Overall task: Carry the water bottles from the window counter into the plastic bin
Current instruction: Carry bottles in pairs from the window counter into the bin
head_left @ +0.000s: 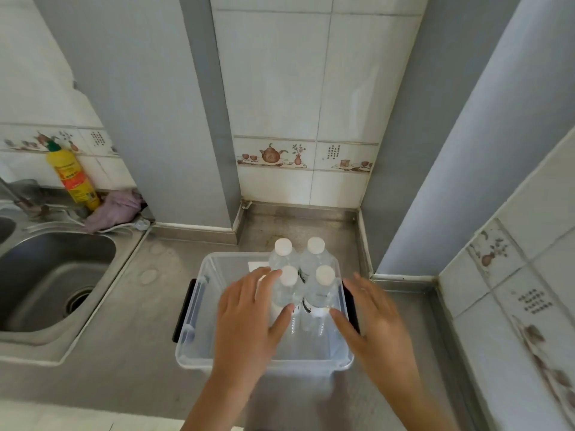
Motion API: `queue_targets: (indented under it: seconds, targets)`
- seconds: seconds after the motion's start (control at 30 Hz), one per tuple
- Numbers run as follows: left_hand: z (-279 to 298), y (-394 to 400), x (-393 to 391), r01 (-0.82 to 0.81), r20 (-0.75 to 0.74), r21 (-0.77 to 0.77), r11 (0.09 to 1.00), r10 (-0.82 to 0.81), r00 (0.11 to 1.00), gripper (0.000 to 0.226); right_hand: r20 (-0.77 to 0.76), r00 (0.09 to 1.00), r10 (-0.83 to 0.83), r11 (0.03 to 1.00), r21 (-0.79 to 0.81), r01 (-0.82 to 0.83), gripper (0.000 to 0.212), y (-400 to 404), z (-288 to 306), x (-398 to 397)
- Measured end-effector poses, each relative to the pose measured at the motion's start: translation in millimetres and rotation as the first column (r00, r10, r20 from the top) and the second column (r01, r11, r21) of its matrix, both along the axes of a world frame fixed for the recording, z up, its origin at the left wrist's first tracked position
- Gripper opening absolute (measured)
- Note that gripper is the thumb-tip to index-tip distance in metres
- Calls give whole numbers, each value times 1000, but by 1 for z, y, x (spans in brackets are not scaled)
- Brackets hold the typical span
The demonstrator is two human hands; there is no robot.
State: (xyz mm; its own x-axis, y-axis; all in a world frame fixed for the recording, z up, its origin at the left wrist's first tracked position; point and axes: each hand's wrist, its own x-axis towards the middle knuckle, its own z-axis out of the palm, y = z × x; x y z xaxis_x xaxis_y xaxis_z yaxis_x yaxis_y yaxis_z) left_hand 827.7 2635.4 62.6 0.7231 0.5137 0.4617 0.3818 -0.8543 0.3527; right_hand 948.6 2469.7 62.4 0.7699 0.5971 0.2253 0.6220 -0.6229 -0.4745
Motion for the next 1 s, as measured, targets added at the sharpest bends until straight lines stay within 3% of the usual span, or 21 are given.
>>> queue_targets:
  seconds: [0.1, 0.27, 0.47, 0.73, 1.0]
  targets:
    - [10, -1, -5, 65, 0, 147, 987, -66, 998, 44, 103, 992, -73, 993, 100, 63, 48, -11, 19, -24]
    - [25, -4, -17, 222, 56, 222, 949, -240, 969, 40, 201, 954, -222, 969, 151, 193, 48, -24, 33, -66]
    - [34, -15, -43, 444, 52, 203, 873, -462, 885, 41, 195, 893, -405, 913, 125, 387, 49, -43, 32, -135]
    - [31, -83, -57, 736, 63, 126, 666, -745, 664, 43, 206, 696, -688, 718, 55, 694, 49, -109, 43, -227]
    - [36, -175, -65, 929, 4, 133, 345, -938, 348, 47, 228, 461, -858, 487, 68, 871, 51, -178, 46, -283]
